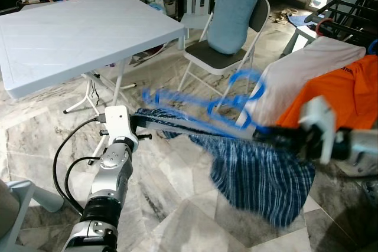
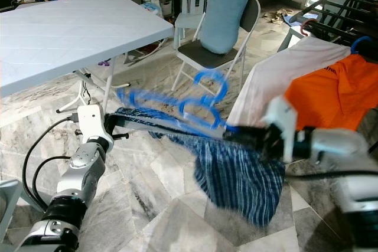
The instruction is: Hang hanger
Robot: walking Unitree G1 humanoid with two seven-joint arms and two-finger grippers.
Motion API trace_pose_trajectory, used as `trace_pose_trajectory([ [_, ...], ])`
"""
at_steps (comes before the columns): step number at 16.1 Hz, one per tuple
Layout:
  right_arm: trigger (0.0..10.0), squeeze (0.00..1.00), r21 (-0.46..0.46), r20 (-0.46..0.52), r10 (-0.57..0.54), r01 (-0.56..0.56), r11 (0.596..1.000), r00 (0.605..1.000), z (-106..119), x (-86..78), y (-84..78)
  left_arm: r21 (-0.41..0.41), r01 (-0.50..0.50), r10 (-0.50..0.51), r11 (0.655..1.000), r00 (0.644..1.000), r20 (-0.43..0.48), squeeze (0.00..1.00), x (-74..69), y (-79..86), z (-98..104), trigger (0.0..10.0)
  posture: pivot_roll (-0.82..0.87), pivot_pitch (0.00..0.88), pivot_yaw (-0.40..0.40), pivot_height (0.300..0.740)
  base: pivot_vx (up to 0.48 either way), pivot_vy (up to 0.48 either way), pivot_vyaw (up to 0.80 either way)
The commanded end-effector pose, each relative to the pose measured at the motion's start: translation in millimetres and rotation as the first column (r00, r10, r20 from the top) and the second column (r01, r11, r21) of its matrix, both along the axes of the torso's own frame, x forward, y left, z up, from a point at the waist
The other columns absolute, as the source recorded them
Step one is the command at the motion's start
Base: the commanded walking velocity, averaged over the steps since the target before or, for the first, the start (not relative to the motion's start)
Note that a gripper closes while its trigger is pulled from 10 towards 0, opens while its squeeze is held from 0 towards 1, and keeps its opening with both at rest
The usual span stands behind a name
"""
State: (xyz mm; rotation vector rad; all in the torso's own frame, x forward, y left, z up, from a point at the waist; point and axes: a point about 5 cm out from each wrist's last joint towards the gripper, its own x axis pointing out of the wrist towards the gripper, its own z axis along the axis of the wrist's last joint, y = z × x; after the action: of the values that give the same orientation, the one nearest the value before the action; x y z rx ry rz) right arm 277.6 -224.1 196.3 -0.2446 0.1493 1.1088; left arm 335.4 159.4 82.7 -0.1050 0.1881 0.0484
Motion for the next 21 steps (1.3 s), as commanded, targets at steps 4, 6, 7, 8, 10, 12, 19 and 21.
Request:
trace_pose_trajectory([
  [4,10.0,0.0,0.141,0.07,-0.145,0.134,0.981,0.987,16,17.7,9.3,-0.022,0.099,-0.1,0.995,0.995,-0.02,0.0,-6.8,-19.5,-7,0.0,-0.25,0.0,-0.003,0.74,0.0,0.0,0.0],
  [6,10.0,0.0,0.267,0.105,-0.376,0.338,0.902,0.921,15,41.9,26.3,0.016,0.24,-0.24,0.971,0.97,0.036,0.0,-7.6,-41.0,1,0.0,-0.24,0.0,-0.005,0.74,0.0,0.0,0.0],
  [7,10.0,0.0,0.389,0.022,-0.508,0.461,0.798,0.861,14,55.3,35.5,0.027,0.304,-0.305,0.952,0.95,0.063,0.0,-9.0,-52.8,6,0.0,-0.24,0.0,-0.007,0.74,0.0,0.0,0.0],
  [8,10.0,0.0,0.447,-0.048,-0.542,0.504,0.74,0.839,12,60.0,43.5,0.039,0.336,-0.338,0.941,0.938,0.078,0.0,-9.9,-59.3,9,0.0,-0.23,0.0,-0.009,0.74,0.0,0.0,0.0],
  [10,10.0,0.0,0.505,-0.098,-0.568,0.533,0.679,0.817,7,64.2,69.7,0.042,0.379,-0.381,0.924,0.918,0.105,0.0,-11.9,-69.9,13,0.0,-0.22,0.0,-0.016,0.74,0.0,0.0,0.0],
  [12,10.0,0.0,0.532,-0.092,-0.647,0.587,0.611,0.757,9,72.3,79.4,0.038,0.393,-0.395,0.919,0.912,0.113,0.0,-13.7,-73.5,14,0.0,-0.21,0.0,-0.02,0.74,0.0,0.0,0.0],
  [19,10.0,0.0,0.352,-0.003,-0.695,0.651,0.672,0.719,-25,64.3,75.2,0.085,-0.011,-0.004,0.996,0.985,0.171,0.0,-24.1,-13.4,24,0.0,-0.17,0.0,-0.025,0.74,0.0,0.0,0.0],
  [21,10.0,0.0,0.298,0.025,-0.679,0.643,0.706,0.734,-41,53.3,76.1,0.177,-0.105,0.071,0.979,0.98,0.185,0.0,-38.5,0.9,23,3.2,-0.16,0.0,-0.021,0.74,0.0,0.0,0.0],
])
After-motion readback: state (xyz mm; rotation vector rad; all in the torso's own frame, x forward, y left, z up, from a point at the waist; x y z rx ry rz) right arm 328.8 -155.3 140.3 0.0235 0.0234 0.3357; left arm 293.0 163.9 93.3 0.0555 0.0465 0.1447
